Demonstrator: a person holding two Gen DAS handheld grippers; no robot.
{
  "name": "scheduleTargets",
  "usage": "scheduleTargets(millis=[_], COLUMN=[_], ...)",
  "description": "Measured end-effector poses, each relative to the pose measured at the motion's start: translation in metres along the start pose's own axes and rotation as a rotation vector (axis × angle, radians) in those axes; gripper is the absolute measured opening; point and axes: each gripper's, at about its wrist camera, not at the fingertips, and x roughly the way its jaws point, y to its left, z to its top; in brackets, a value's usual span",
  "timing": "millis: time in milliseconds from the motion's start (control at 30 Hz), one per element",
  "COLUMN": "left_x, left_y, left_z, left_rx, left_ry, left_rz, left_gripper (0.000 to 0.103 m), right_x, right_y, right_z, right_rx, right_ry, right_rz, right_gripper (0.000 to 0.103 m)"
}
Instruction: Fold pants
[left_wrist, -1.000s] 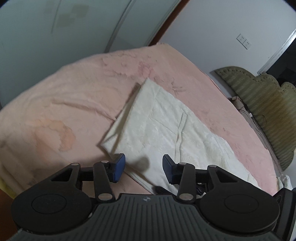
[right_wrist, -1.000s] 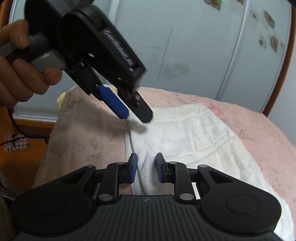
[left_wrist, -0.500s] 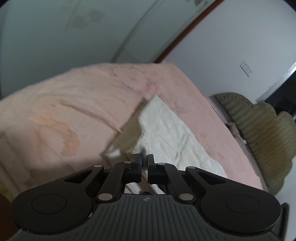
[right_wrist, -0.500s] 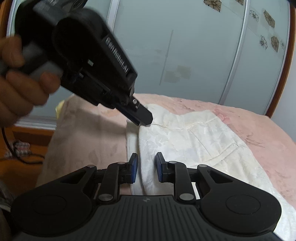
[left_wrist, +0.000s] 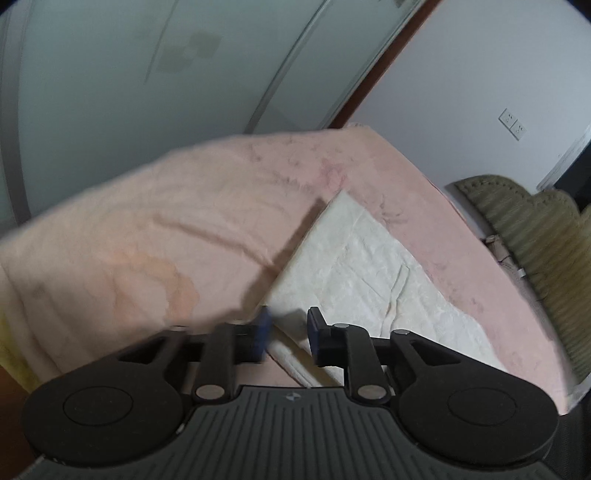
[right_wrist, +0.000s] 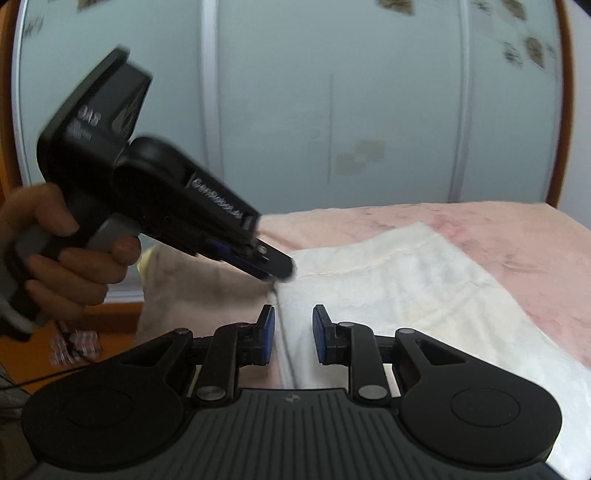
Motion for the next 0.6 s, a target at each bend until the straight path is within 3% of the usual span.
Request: scheduleTargets(millis=[100, 200, 267, 300, 367, 467, 567, 600], left_x=[-0.001, -0.009, -0.017, -0.018, -0.014, 0.0, 0.014, 0.018], left_y=[-0.008, -0.021, -0.04, -0.052, -0.075, -0.118, -0.167, -0.181], left_z=[-0.004, -0.009, -0.011, -0.012, -0.014, -0.026, -0.053, -0.063], left_rx=[0.046, 0.111, 0.21, 0.253, 0.303, 0.38, 0.539, 0.604], left_ry=[-0.007, -0.079, -0.146, -0.161, -0.157, -0.108, -0.092, -0.101], left_rz=[0.049, 0.154, 0.175, 0.156, 0.085, -0.049, -0.132, -0.141], left_gripper=[0.032, 0.031, 0.032, 0.032, 0.043, 0.057, 0.061, 0.065], right_x=[0.011, -0.007, -0.038, -0.057, -0.098, -0.166, -0.234, -0.253], right_y=[-0.016, -0.02, -0.026, -0.032, -0.051, -0.082, -0.104, -0.11], right_z=[-0.016, -0.019, -0.02, -0.023, -0.037, -0.076, -0.128, -0.148], right_rx=[0.089, 0.151, 0.14, 0.153, 0.23, 0.389, 0.579, 0.641], right_ry=[0.086, 0.031, -0.057, -0.095, -0.151, -0.181, -0.179, -0.16], right_rz=[0.008, 0.059, 0.013, -0.037, -0.163, -0.432, -0.666, -0.743], right_gripper=[0.023, 0.025, 0.025, 0.025, 0.026, 0.034, 0.047, 0.057])
